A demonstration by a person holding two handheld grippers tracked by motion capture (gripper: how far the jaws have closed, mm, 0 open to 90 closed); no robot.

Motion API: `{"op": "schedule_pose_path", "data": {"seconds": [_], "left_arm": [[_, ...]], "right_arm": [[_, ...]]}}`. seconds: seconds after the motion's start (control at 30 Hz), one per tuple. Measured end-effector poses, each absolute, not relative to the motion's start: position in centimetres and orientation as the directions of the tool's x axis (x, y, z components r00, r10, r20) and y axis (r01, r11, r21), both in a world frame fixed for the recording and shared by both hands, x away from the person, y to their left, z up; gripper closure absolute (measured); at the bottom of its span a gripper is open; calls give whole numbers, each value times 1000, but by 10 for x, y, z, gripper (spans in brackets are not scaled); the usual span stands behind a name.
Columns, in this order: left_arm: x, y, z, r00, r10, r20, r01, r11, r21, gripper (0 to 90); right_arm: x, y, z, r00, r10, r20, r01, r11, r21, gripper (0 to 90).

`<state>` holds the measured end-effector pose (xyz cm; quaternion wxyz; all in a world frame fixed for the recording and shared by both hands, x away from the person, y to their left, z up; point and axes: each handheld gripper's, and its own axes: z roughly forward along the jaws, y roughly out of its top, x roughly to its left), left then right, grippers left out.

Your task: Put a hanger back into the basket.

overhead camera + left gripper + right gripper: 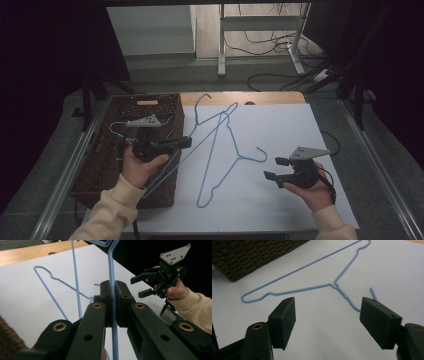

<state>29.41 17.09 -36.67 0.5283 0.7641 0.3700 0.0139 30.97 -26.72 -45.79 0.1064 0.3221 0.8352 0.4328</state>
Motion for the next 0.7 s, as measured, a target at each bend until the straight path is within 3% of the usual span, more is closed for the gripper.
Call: {"op": "schedule_pose_path", "data": {"seconds": [0.7], "left_arm": [[302,249,-362,654,649,-390,548,-50,835,861]], "right_arm": [[310,-265,-461,-768,632,102,457,429,779,284]]}}
